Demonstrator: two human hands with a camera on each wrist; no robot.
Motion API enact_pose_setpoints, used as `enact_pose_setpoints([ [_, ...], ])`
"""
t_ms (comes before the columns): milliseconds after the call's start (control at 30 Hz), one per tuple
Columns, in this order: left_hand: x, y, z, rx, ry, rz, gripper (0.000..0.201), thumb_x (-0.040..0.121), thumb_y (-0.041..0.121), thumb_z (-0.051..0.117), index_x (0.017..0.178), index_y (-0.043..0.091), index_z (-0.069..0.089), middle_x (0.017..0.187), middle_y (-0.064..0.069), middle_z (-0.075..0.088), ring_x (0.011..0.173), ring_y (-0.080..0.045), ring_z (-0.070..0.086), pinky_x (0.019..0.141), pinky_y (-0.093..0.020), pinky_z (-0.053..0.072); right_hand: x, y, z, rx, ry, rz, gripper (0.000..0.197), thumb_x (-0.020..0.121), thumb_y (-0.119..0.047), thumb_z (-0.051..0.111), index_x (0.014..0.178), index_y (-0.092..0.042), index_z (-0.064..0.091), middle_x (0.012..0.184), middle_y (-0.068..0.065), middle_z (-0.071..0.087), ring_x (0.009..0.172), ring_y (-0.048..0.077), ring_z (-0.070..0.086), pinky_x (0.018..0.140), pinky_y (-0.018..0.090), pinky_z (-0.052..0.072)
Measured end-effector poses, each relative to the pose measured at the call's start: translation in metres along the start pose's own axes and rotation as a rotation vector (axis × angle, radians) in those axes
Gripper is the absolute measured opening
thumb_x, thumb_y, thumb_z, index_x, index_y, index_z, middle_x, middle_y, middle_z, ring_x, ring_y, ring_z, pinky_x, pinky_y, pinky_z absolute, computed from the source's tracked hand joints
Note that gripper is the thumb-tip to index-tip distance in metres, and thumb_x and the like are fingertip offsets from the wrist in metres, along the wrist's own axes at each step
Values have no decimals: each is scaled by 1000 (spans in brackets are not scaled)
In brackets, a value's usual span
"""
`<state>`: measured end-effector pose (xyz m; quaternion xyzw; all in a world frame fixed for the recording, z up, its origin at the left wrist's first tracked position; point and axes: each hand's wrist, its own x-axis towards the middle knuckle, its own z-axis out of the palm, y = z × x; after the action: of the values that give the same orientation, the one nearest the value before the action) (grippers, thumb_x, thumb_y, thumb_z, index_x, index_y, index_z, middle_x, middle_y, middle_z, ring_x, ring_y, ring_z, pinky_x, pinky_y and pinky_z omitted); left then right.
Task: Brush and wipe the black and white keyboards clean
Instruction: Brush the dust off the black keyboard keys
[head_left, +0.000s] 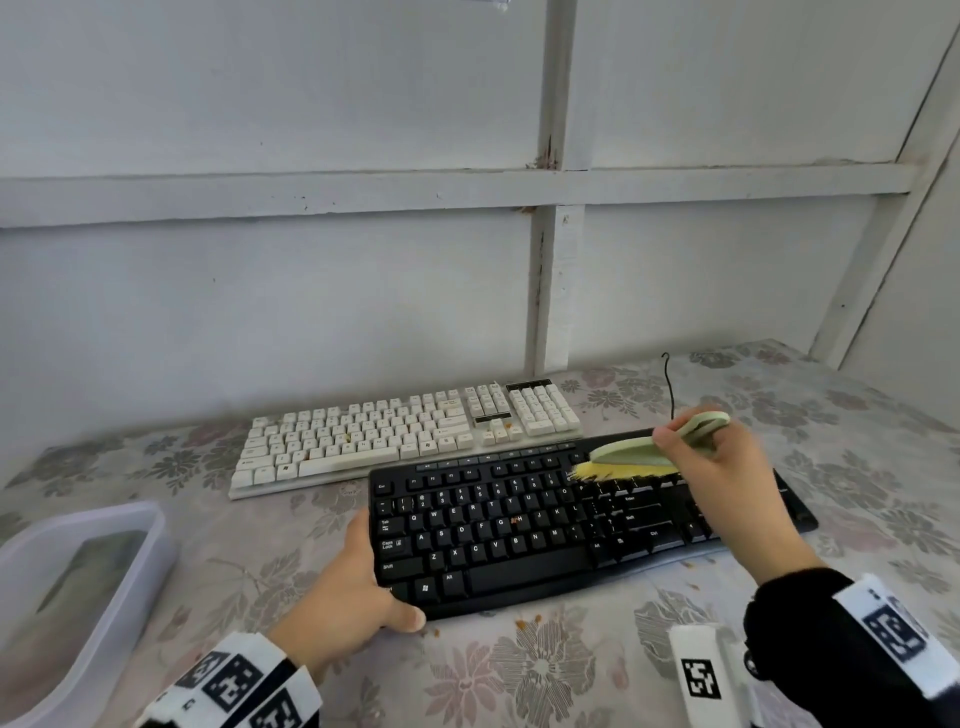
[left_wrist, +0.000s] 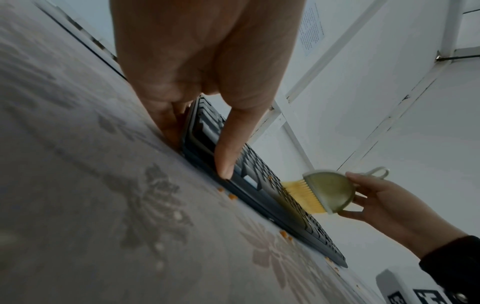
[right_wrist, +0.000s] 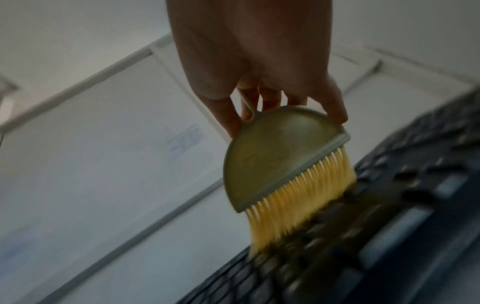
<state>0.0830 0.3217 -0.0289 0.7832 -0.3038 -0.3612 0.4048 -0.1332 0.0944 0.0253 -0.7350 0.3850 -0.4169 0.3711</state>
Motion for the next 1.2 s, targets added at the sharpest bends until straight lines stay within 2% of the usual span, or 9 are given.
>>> enact_pose_setpoints([
  [100, 1, 1, 1, 8, -3, -2, 117, 63, -3, 78, 143, 39, 4, 131, 4, 49, 105, -28, 61, 93, -43, 50, 9, 3, -12, -88, 134, -58, 9, 90, -16, 61, 82, -17, 56, 83, 5, 62, 79, 22, 56, 67, 32, 47],
  [233, 1, 2, 1, 16, -4, 11, 117, 63, -5, 78, 144, 34, 3, 127, 5, 51, 108, -20, 57, 98, -39, 45, 12, -3, -22, 268, 65, 16, 15, 90, -8, 60, 78, -17, 58, 82, 3, 60, 68, 2, 58, 65, 15, 47],
  [333, 1, 1, 0, 10, -7, 2, 116, 64, -4, 78, 144, 35, 4, 125, 9, 49, 108, -18, 56, 99, -39, 45, 10, 1, -23, 198, 10, 39, 14, 90, -6, 58, 79, -15, 57, 81, -1, 58, 67, -4, 55, 67, 20, 40],
  [467, 2, 0, 0, 8, -8, -8, 119, 62, -2, 79, 145, 35, 2, 126, 9, 47, 113, -20, 54, 101, -41, 43, 18, 13, -31, -16, 78, 21, 5, 90, -12, 60, 88, -10, 56, 82, 0, 57, 74, 13, 52, 63, 25, 40],
  [567, 2, 1, 0, 0, -11, -4, 118, 62, -5, 79, 144, 35, 3, 121, 13, 50, 109, -19, 56, 99, -40, 45, 23, 15, -39, -59, 139, 2, 7, 90, -13, 61, 85, -15, 56, 82, -6, 58, 75, 9, 52, 63, 23, 39],
  [767, 1, 1, 0, -7, -15, -7, 120, 62, -4, 79, 145, 35, 1, 126, 10, 49, 107, -19, 57, 98, -42, 46, 21, 13, -38, 86, -19, 8, 12, 88, -9, 62, 79, -13, 56, 76, 0, 57, 70, 7, 52, 67, 25, 38],
  [967, -2, 4, 1, 14, -4, 10, 115, 63, -5, 78, 144, 33, 5, 124, 7, 52, 106, -17, 57, 97, -37, 45, 31, 20, -49, -71, 172, -29, 4, 89, -7, 60, 87, -8, 57, 78, 0, 58, 73, 16, 53, 63, 27, 41],
  [1100, -3, 5, 1, 20, 2, 23, 113, 63, -7, 77, 143, 33, 7, 116, 9, 56, 105, -16, 57, 97, -36, 45, 36, 25, -57, 165, 174, -16, 21, 88, -1, 59, 75, -16, 55, 72, -3, 59, 66, -3, 57, 62, 6, 44],
  [1200, -4, 6, 1, 2, -1, 21, 110, 64, -7, 75, 142, 34, 9, 114, 9, 57, 103, -15, 58, 94, -35, 47, 41, 39, -63, 11, 181, 20, 16, 90, -7, 59, 77, -16, 54, 77, 4, 55, 72, 13, 54, 65, 20, 44],
])
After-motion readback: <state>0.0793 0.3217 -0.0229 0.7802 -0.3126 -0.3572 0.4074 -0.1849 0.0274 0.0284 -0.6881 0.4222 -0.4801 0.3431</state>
